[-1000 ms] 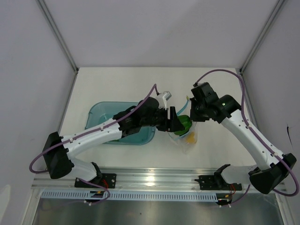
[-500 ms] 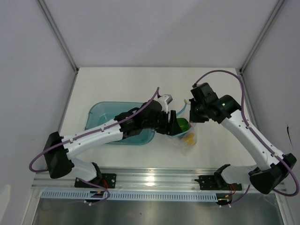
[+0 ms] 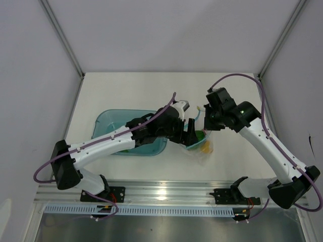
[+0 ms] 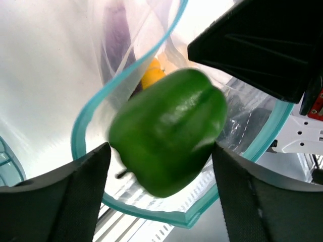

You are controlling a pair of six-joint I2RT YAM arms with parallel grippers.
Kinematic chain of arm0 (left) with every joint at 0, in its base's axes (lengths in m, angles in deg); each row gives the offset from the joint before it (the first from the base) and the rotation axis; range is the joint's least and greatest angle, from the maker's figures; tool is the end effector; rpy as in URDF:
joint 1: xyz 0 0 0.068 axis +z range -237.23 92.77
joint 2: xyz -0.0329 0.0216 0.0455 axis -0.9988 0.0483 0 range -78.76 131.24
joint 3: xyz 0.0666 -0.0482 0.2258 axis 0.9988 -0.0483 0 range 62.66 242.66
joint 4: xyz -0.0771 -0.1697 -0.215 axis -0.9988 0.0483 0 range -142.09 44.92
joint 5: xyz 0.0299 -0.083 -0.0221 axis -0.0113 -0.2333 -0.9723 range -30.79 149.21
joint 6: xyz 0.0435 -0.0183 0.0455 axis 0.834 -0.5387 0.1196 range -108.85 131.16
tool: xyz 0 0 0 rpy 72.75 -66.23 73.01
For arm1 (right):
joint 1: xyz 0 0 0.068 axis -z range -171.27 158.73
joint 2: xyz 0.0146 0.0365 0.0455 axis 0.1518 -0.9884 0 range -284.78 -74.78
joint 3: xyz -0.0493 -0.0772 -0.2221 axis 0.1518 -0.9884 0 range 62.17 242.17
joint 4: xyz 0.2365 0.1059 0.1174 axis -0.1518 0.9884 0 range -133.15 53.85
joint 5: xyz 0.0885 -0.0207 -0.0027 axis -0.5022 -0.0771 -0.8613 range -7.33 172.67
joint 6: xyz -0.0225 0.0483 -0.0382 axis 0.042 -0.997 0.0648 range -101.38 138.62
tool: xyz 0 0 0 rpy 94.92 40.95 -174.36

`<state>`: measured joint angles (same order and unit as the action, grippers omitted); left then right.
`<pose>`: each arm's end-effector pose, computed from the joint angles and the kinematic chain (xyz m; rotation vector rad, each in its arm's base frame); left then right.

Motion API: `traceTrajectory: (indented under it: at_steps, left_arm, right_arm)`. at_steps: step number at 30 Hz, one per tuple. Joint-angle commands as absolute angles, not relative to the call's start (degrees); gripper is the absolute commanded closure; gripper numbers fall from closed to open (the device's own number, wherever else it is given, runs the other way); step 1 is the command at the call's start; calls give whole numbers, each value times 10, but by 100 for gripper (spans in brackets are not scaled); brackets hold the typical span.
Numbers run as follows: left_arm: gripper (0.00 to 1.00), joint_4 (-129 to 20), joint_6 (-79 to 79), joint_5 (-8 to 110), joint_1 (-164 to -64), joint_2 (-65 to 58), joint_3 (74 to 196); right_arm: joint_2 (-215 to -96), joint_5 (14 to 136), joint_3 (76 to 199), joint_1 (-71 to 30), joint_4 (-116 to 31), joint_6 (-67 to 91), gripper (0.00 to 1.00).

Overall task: Place the food in the zip-top bag and seal the zipper
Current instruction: Place the fake vegetable in the zipper food storage bag.

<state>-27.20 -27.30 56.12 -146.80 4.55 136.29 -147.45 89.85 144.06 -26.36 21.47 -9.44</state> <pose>0.1861 -0.3224 0.2848 0.4662 2.3182 -0.9796 0.2319 0.1550 0.3326 -0.1067 2.5478 0.2796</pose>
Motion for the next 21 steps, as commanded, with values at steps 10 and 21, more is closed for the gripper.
traceTrajectory:
  at_steps: [10, 21]
  left_arm:
    - [1, -334, -197, 671, -1477, -120, 1286]
    - [0, -154, -335, 878, -1398, -251, 1238]
  right_arm:
    - [-1467, 899, 1439, -258, 199, -87, 100]
    - [-1467, 910, 1422, -248, 200, -78, 100]
